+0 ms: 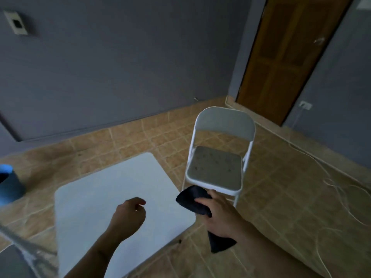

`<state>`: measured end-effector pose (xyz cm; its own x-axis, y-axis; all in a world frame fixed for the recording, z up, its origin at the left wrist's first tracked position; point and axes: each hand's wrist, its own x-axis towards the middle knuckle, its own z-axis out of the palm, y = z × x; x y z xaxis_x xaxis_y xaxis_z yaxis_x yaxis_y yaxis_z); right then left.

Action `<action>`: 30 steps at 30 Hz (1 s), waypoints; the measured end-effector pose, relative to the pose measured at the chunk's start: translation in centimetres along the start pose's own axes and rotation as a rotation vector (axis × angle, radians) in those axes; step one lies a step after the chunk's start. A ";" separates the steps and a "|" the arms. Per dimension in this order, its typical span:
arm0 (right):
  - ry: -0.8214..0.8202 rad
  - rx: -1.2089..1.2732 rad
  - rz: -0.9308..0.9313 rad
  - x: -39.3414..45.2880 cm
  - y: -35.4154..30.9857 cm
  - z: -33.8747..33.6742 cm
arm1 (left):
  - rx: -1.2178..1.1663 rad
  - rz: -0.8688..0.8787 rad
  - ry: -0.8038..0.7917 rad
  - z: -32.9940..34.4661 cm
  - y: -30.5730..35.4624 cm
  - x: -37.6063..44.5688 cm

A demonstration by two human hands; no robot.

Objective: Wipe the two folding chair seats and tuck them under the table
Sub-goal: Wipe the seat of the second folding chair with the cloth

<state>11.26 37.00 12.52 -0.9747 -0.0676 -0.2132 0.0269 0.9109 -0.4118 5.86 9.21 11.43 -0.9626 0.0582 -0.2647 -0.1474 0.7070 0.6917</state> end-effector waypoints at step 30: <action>-0.131 0.025 0.178 31.9 30.5 -1.5 | 0.246 -0.103 -0.232 27.7 15.7 38.7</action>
<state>-19.34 63.19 -5.55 -0.9167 0.0396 -0.3975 0.2033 0.9028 -0.3789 -27.41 42.13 -6.57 -0.8642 0.1167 -0.4895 -0.1545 0.8643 0.4787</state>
